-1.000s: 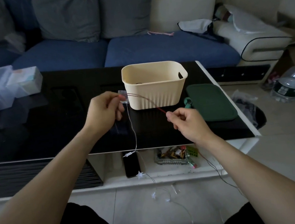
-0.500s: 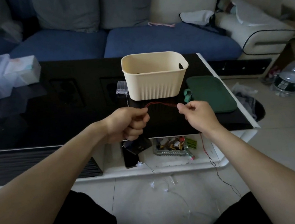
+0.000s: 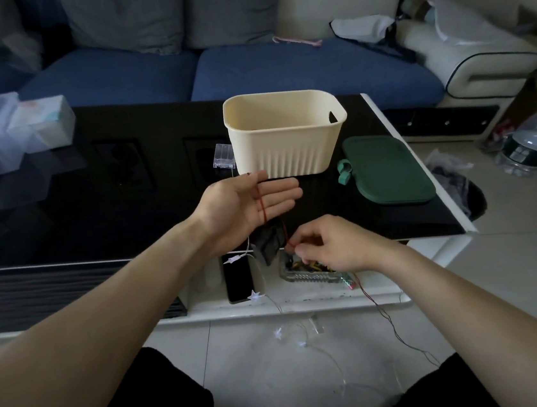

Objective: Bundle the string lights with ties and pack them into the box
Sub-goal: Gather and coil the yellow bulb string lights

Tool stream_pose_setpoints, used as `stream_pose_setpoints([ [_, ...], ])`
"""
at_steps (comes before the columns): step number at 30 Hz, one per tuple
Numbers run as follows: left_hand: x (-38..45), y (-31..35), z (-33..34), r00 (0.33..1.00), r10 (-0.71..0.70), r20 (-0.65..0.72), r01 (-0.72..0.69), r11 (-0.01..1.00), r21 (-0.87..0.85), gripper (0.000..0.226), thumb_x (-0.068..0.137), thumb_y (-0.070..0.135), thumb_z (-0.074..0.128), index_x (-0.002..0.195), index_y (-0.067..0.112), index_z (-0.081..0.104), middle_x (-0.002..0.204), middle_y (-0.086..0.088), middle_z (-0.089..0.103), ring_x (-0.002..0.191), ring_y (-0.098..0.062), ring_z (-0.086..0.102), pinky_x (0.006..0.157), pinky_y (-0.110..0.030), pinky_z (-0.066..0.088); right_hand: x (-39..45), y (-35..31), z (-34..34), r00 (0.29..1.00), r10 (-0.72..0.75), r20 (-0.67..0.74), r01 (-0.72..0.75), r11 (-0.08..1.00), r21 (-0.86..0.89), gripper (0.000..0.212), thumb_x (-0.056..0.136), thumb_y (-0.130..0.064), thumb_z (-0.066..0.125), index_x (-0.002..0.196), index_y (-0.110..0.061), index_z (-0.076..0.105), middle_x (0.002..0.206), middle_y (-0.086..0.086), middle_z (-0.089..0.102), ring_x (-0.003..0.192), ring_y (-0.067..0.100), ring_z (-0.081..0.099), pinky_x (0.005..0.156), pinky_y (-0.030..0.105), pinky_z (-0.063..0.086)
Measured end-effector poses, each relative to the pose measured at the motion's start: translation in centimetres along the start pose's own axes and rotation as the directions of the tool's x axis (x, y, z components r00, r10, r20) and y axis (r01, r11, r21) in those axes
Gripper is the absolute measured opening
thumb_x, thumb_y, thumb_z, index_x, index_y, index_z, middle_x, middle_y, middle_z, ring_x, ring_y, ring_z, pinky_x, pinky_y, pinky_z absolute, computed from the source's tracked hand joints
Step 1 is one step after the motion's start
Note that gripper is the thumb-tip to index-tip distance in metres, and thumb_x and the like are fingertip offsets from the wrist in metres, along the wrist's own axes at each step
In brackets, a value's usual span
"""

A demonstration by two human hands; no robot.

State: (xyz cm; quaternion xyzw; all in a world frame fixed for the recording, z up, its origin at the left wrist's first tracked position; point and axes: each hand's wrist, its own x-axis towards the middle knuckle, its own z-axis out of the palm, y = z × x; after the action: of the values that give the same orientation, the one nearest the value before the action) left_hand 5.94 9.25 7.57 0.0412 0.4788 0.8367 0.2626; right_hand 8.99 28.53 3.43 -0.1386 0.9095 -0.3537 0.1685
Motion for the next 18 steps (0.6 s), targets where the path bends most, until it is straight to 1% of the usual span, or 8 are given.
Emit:
stream_pose_setpoints([
  [2, 0.1, -0.2, 0.0, 1.0, -0.014, -0.014, 0.014, 0.999, 0.037, 0.031, 0.106, 0.017, 0.031, 0.126, 0.003, 0.05, 0.125, -0.021, 0.065, 0.116, -0.033, 0.064, 0.101, -0.047, 0.049, -0.3, -0.9, 0.4, 0.999, -0.038, 0.006, 0.038, 0.999, -0.029, 0.016, 0.099, -0.02, 0.06, 0.104, -0.026, 0.073, 0.073, -0.013, 0.068, 0.058, -0.009, 0.058, 0.058, 0.008, 0.04],
  [6, 0.2, -0.8, -0.1, 0.998, -0.029, -0.057, 0.04, 0.98, 0.194, 0.028, 0.107, 0.02, 0.034, 0.129, 0.008, 0.047, 0.129, -0.02, 0.061, 0.118, -0.032, 0.063, 0.1, -0.051, 0.049, -0.5, -1.8, 0.9, 0.995, -0.096, -0.007, 0.095, 0.994, -0.051, 0.015, 0.098, -0.025, 0.062, 0.103, -0.022, 0.076, 0.081, -0.005, 0.074, 0.07, 0.003, 0.067, 0.062, 0.015, 0.049],
  [7, 0.1, -1.0, -0.1, 0.997, -0.034, -0.069, 0.05, 0.969, 0.244, 0.028, 0.107, 0.018, 0.034, 0.131, 0.008, 0.045, 0.128, -0.02, 0.061, 0.117, -0.032, 0.063, 0.099, -0.052, 0.05, -0.6, -2.0, 0.8, 0.993, -0.112, -0.027, 0.111, 0.993, -0.048, 0.015, 0.097, -0.026, 0.064, 0.104, -0.022, 0.077, 0.081, -0.008, 0.074, 0.071, 0.0, 0.067, 0.062, 0.014, 0.048],
  [9, 0.3, -1.5, 0.0, 0.995, -0.049, -0.083, 0.075, 0.936, 0.344, 0.04, 0.107, 0.011, 0.036, 0.145, 0.004, 0.028, 0.126, -0.021, 0.061, 0.11, -0.031, 0.066, 0.09, -0.048, 0.055, -0.9, -2.3, 0.5, 0.984, -0.149, -0.093, 0.147, 0.989, -0.028, 0.013, 0.094, -0.026, 0.069, 0.102, -0.02, 0.078, 0.075, -0.019, 0.068, 0.07, -0.01, 0.063, 0.062, 0.009, 0.044],
  [11, 0.4, -2.1, -0.1, 0.994, -0.08, -0.076, 0.104, 0.906, 0.411, 0.053, 0.104, 0.002, 0.038, 0.151, 0.001, 0.014, 0.117, -0.021, 0.066, 0.091, -0.026, 0.072, 0.073, -0.04, 0.059, -1.1, -2.4, 0.2, 0.968, -0.188, -0.167, 0.194, 0.981, 0.017, 0.007, 0.091, -0.022, 0.074, 0.094, -0.019, 0.079, 0.067, -0.024, 0.065, 0.067, -0.01, 0.063, 0.061, 0.008, 0.044],
  [13, 0.2, -2.3, 0.0, 0.989, -0.146, -0.023, 0.14, 0.876, 0.462, 0.047, 0.102, -0.002, 0.04, 0.146, -0.006, 0.025, 0.101, -0.019, 0.071, 0.077, -0.026, 0.071, 0.063, -0.034, 0.059, -1.2, -2.5, -0.1, 0.949, -0.219, -0.228, 0.244, 0.966, 0.083, 0.002, 0.086, -0.018, 0.079, 0.084, -0.018, 0.079, 0.065, -0.019, 0.068, 0.064, -0.005, 0.065, 0.06, 0.01, 0.046],
  [16, -0.4, -2.0, 0.5, 0.958, -0.269, 0.096, 0.176, 0.821, 0.543, 0.025, 0.101, -0.001, 0.039, 0.119, -0.007, 0.055, 0.091, -0.021, 0.069, 0.073, -0.033, 0.071, 0.054, -0.03, 0.058, -1.1, -2.3, -0.2, 0.921, -0.256, -0.292, 0.302, 0.946, 0.121, 0.013, 0.077, -0.018, 0.088, 0.075, -0.017, 0.075, 0.067, -0.009, 0.071, 0.06, 0.002, 0.065, 0.059, 0.015, 0.048],
  [18, -0.5, -1.9, 0.7, 0.95, -0.294, 0.101, 0.189, 0.805, 0.562, 0.028, 0.102, 0.001, 0.034, 0.114, -0.009, 0.057, 0.084, -0.022, 0.067, 0.056, -0.028, 0.068, 0.036, -0.022, 0.042, -1.1, -2.2, -0.5, 0.919, -0.255, -0.301, 0.314, 0.935, 0.167, 0.021, 0.074, -0.021, 0.09, 0.074, -0.015, 0.07, 0.064, -0.003, 0.07, 0.056, 0.008, 0.065, 0.056, 0.022, 0.05],
])
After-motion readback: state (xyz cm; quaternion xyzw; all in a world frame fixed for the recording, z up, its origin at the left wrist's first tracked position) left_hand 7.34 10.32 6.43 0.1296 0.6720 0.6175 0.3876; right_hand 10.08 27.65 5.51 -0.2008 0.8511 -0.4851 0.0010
